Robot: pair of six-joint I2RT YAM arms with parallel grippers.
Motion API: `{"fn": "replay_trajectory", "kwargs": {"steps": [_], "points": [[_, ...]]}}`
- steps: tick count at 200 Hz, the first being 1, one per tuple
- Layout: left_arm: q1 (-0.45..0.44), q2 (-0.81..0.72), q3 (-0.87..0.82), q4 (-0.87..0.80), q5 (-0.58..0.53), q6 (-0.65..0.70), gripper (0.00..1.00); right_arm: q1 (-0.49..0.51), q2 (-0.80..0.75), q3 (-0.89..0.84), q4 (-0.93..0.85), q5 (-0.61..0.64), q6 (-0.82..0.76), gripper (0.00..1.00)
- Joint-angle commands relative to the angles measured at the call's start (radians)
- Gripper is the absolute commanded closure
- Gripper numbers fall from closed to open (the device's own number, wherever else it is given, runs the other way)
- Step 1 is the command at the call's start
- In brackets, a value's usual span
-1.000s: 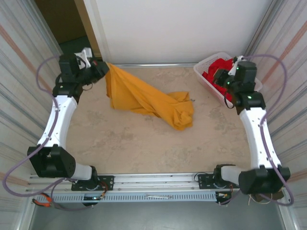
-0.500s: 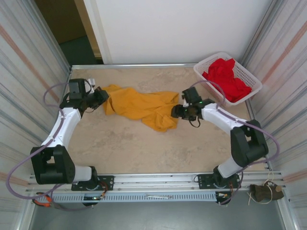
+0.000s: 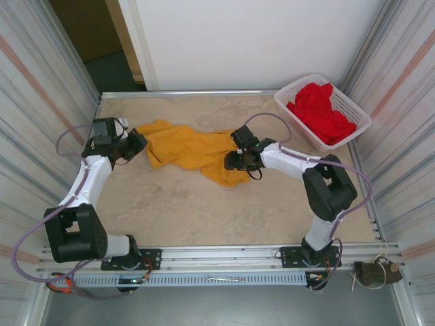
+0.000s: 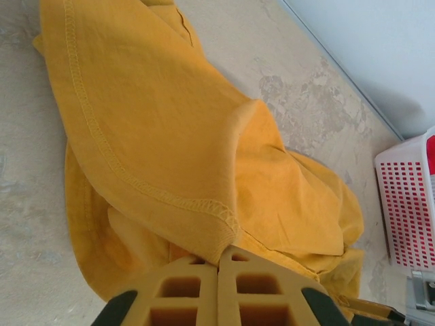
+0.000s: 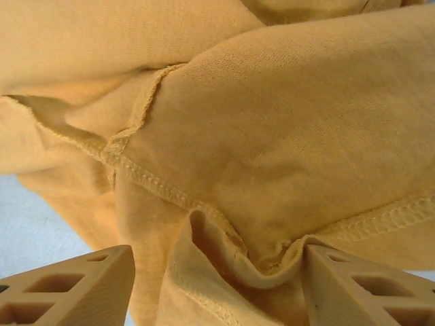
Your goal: Fold the inside-out t-shirt
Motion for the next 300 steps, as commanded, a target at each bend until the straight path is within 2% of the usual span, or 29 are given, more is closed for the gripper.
{"fn": "replay_trajectory", "kwargs": {"steps": [1,15,27,50,68,96,116,144,197,221,245,275,300], "points": [[0.015,-0.027,-0.015,0.019,0.020,0.023,1.00,0.006,0.034,0.033,-0.039,0.038,0.021,0.53],[0.019,-0.030,-0.021,0.020,0.024,0.023,1.00,0.006,0.031,0.035,-0.050,0.044,0.016,0.75],[0.024,-0.034,-0.023,0.019,0.030,0.025,1.00,-0.002,0.012,0.030,-0.060,0.052,0.011,1.00],[0.043,-0.039,-0.007,0.039,0.057,0.001,1.00,-0.059,-0.111,0.030,-0.068,0.065,-0.009,1.00],[0.059,-0.019,0.082,0.083,0.095,-0.059,1.00,-0.162,-0.237,0.079,-0.041,0.018,-0.033,1.00],[0.060,0.070,0.386,0.119,0.172,-0.184,1.00,-0.352,-0.370,0.279,-0.005,-0.126,-0.046,1.00],[0.060,0.118,0.614,0.136,0.230,-0.279,1.00,-0.444,-0.449,0.438,0.014,-0.185,-0.026,1.00],[0.060,0.099,0.802,0.147,0.253,-0.357,1.00,-0.503,-0.583,0.527,0.046,-0.202,-0.001,1.00],[0.060,-0.113,0.786,0.213,0.159,-0.414,1.00,-0.504,-0.848,0.538,0.079,-0.131,-0.011,1.00],[0.059,-0.121,0.806,0.166,0.129,-0.385,1.00,-0.504,-0.824,0.596,0.038,-0.135,-0.025,1.00],[0.060,-0.069,0.748,0.145,0.116,-0.369,1.00,-0.504,-0.731,0.556,0.036,-0.167,-0.009,1.00],[0.060,0.119,0.711,0.135,0.150,-0.334,1.00,-0.506,-0.564,0.472,0.077,-0.187,0.008,1.00],[0.062,0.324,0.804,0.152,0.210,-0.331,1.00,-0.510,-0.373,0.522,0.091,-0.223,0.013,1.00]]}}
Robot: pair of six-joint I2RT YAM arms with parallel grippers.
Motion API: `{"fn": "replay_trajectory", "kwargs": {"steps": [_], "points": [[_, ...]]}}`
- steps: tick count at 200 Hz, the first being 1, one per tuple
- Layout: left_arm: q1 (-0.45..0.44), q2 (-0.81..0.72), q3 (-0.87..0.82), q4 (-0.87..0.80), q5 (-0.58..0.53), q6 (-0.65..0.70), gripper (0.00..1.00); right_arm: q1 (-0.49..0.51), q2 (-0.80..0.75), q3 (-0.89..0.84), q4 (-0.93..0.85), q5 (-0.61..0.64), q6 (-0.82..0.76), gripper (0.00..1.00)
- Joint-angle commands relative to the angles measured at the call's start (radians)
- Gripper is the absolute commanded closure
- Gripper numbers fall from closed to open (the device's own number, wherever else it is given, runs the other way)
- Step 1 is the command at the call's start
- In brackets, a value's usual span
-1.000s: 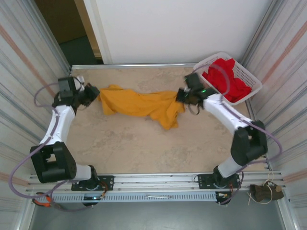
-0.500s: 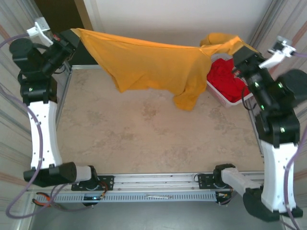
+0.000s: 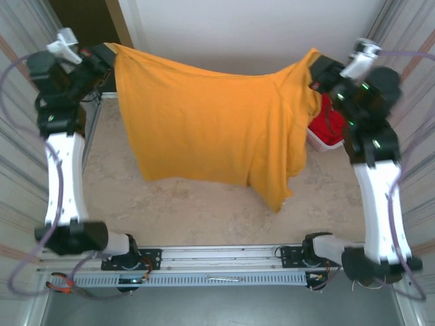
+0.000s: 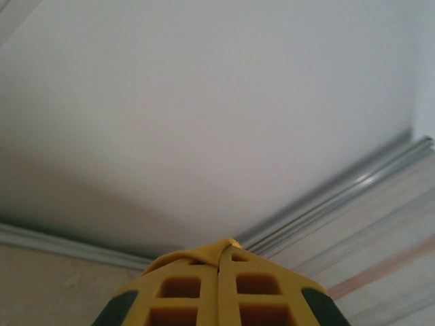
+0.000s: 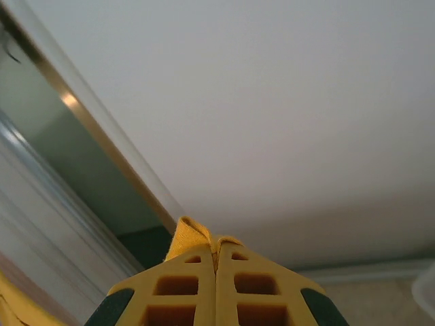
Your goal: Fold the inside-out t-shirt
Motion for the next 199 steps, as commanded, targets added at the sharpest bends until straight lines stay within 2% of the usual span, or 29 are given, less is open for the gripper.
{"fn": "replay_trajectory", "kwargs": {"steps": [1,29,52,80,100,109,123,155,179,199], "points": [[0.007,0.209,0.051,-0.028,0.037,0.028,1.00,-0.014,0.175,0.017,0.008,-0.036,0.026,1.00],[0.010,0.407,0.304,-0.047,0.036,0.019,1.00,-0.039,0.378,0.172,0.073,-0.143,0.073,1.00],[0.015,0.527,0.585,-0.092,0.042,-0.079,1.00,-0.051,0.514,0.452,0.057,-0.232,0.138,1.00],[0.022,0.560,0.846,-0.112,0.001,-0.130,1.00,-0.028,0.577,0.719,-0.004,-0.234,0.145,1.00],[0.030,0.499,0.835,-0.085,0.000,-0.145,1.00,-0.017,0.549,0.735,-0.019,-0.232,0.139,1.00],[0.030,0.448,0.768,-0.072,0.011,-0.133,1.00,-0.012,0.515,0.682,-0.018,-0.229,0.131,1.00],[0.030,0.343,0.603,-0.053,0.024,-0.105,1.00,-0.001,0.433,0.495,0.032,-0.220,0.122,1.00],[0.030,0.020,-0.021,0.066,0.044,-0.050,1.00,0.027,0.198,-0.086,0.212,-0.193,0.157,1.00],[-0.005,-0.254,-0.439,0.002,0.023,0.069,1.00,0.080,0.030,-0.495,0.299,-0.155,0.188,1.00],[-0.089,-0.485,-0.766,-0.117,-0.055,0.164,1.00,0.155,-0.057,-0.769,0.298,-0.072,0.170,1.00]]}}
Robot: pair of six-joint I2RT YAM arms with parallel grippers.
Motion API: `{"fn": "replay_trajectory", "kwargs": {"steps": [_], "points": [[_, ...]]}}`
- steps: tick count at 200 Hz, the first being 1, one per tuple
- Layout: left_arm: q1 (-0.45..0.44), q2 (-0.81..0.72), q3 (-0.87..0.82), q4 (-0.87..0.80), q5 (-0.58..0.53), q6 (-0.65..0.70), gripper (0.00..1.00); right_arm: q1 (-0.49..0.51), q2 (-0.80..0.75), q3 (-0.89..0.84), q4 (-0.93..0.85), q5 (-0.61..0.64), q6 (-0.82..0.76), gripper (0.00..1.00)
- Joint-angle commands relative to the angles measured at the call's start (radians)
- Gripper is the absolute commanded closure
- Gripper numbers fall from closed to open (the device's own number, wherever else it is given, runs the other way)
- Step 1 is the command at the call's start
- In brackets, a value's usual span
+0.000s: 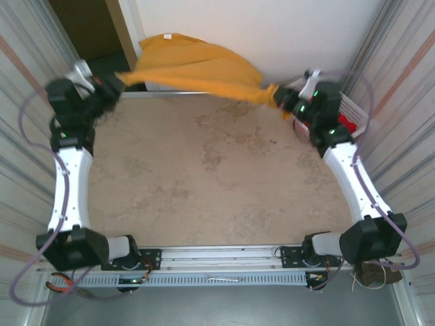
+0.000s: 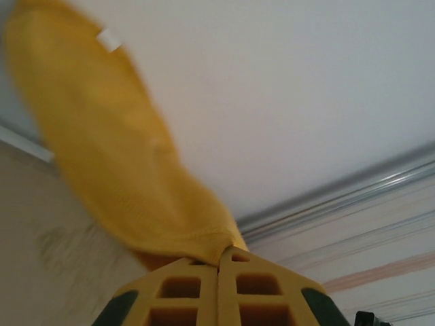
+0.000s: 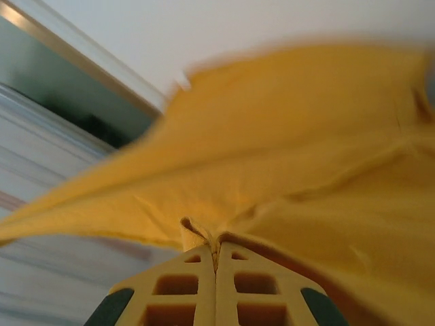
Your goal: Fold the inside-out t-shirt
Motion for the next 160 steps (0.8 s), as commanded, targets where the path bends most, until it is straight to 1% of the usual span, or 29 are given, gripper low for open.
{"fn": "replay_trajectory", "kwargs": {"steps": [1,18,29,44,58,75,82,87,97,107,108,112,121,124,128,137,160], "points": [[-0.083,-0.244,-0.301,-0.132,-0.055,0.151,1.00,0.079,-0.104,-0.251,0.043,0.092,0.013,1.00],[-0.179,-0.441,-0.558,-0.183,-0.138,0.135,1.00,0.131,-0.107,-0.418,0.040,0.165,0.018,1.00],[-0.245,-0.565,-0.679,-0.241,-0.205,0.114,1.00,0.153,-0.106,-0.501,0.036,0.218,0.029,1.00],[-0.334,-0.733,-0.809,-0.315,-0.273,0.040,1.00,0.154,-0.108,-0.573,-0.004,0.279,0.036,1.00],[-0.415,-0.885,-0.878,-0.401,-0.337,-0.030,1.00,0.151,-0.135,-0.591,-0.067,0.331,0.028,1.00],[-0.485,-1.017,-0.888,-0.503,-0.424,-0.047,1.00,0.143,-0.186,-0.584,-0.156,0.399,0.035,1.00],[-0.494,-1.044,-0.874,-0.533,-0.439,-0.041,0.95,0.135,-0.211,-0.578,-0.194,0.422,0.045,1.00],[-0.495,-1.048,-0.864,-0.545,-0.444,-0.033,0.89,0.130,-0.228,-0.573,-0.216,0.435,0.047,1.00],[-0.496,-1.032,-0.836,-0.554,-0.447,-0.010,0.68,0.118,-0.265,-0.568,-0.261,0.459,0.063,1.00],[-0.495,-0.983,-0.804,-0.549,-0.449,0.013,0.50,0.103,-0.287,-0.563,-0.312,0.479,0.079,1.00],[-0.495,-0.976,-0.801,-0.547,-0.449,0.018,0.49,0.102,-0.301,-0.563,-0.317,0.482,0.079,0.95],[-0.495,-0.949,-0.786,-0.541,-0.447,0.029,0.44,0.097,-0.326,-0.561,-0.339,0.491,0.090,0.85],[-0.495,-0.884,-0.751,-0.515,-0.434,0.064,0.39,0.091,-0.362,-0.556,-0.391,0.521,0.116,0.59],[-0.495,-0.862,-0.740,-0.507,-0.432,0.080,0.37,0.090,-0.374,-0.555,-0.406,0.530,0.123,0.53],[-0.495,-0.830,-0.721,-0.499,-0.429,0.097,0.35,0.088,-0.391,-0.553,-0.425,0.542,0.132,0.48],[-0.495,-0.755,-0.680,-0.477,-0.424,0.130,0.31,0.086,-0.432,-0.548,-0.462,0.562,0.154,0.44],[-0.492,-0.552,-0.595,-0.368,-0.418,0.218,0.27,0.083,-0.496,-0.524,-0.486,0.568,0.173,0.44]]}}
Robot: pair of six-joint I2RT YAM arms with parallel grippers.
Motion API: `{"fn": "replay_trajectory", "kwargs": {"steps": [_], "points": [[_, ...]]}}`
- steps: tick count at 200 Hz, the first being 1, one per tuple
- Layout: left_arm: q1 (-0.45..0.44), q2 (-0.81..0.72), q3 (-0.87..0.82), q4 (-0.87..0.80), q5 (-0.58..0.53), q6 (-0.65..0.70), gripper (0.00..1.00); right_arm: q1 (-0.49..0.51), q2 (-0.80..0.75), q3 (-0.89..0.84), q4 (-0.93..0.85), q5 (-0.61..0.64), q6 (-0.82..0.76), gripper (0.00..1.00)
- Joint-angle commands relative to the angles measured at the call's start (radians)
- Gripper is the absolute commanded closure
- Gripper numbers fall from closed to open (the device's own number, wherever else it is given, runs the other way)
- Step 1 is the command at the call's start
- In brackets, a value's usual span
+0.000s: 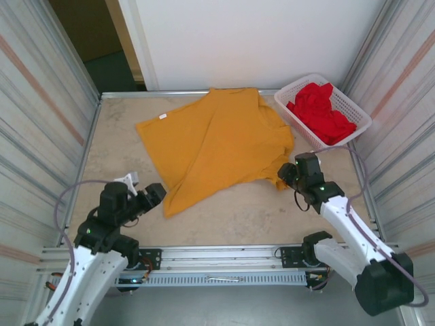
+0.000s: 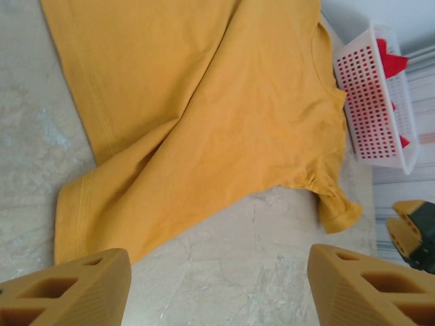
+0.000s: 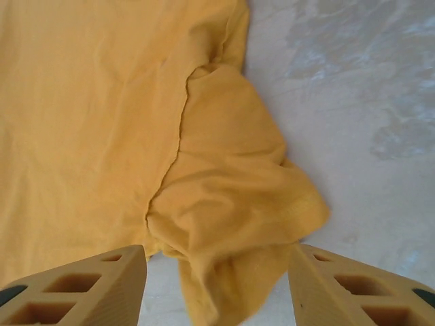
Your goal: Fold the inside-out t-shirt
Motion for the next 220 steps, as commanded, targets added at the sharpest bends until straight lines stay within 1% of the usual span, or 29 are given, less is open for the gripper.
{"fn": "replay_trajectory", "kwargs": {"steps": [1,19,34,48,81,92,106,127,151,184,204,220], "points": [[-0.002,0.170,0.098,0.126,-0.012,0.132,0.27,-0.009,-0.055,0.053,-0.104,0.067,0.061,0.44],[0.023,0.385,0.177,0.236,0.009,0.203,0.26,-0.009,-0.020,0.070,-0.032,0.006,0.042,0.45],[0.058,0.602,0.268,0.322,0.045,0.237,0.26,-0.003,0.068,0.090,0.055,-0.065,0.035,0.46],[0.095,0.808,0.381,0.375,0.100,0.266,0.27,0.013,0.172,0.112,0.134,-0.101,0.051,0.48],[0.139,1.254,0.743,0.312,0.125,0.343,0.28,0.075,0.428,0.166,0.305,-0.121,0.108,0.51],[0.161,1.370,0.831,0.298,0.157,0.335,0.30,0.098,0.505,0.186,0.347,-0.109,0.134,0.53],[0.189,1.477,0.915,0.293,0.179,0.318,0.31,0.133,0.586,0.210,0.380,-0.081,0.168,0.55],[0.225,1.548,0.936,0.320,0.193,0.283,0.32,0.161,0.678,0.235,0.393,-0.045,0.224,0.56],[0.262,1.565,0.872,0.348,0.185,0.248,0.32,0.165,0.756,0.243,0.407,-0.039,0.263,0.55],[0.319,1.533,0.715,0.407,0.189,0.178,0.32,0.161,0.821,0.275,0.364,-0.027,0.259,0.54],[0.353,1.507,0.638,0.388,0.184,0.124,0.33,0.148,0.844,0.290,0.338,-0.030,0.260,0.51],[0.374,1.461,0.550,0.361,0.150,0.073,0.34,0.134,0.869,0.309,0.326,-0.043,0.253,0.49]]}}
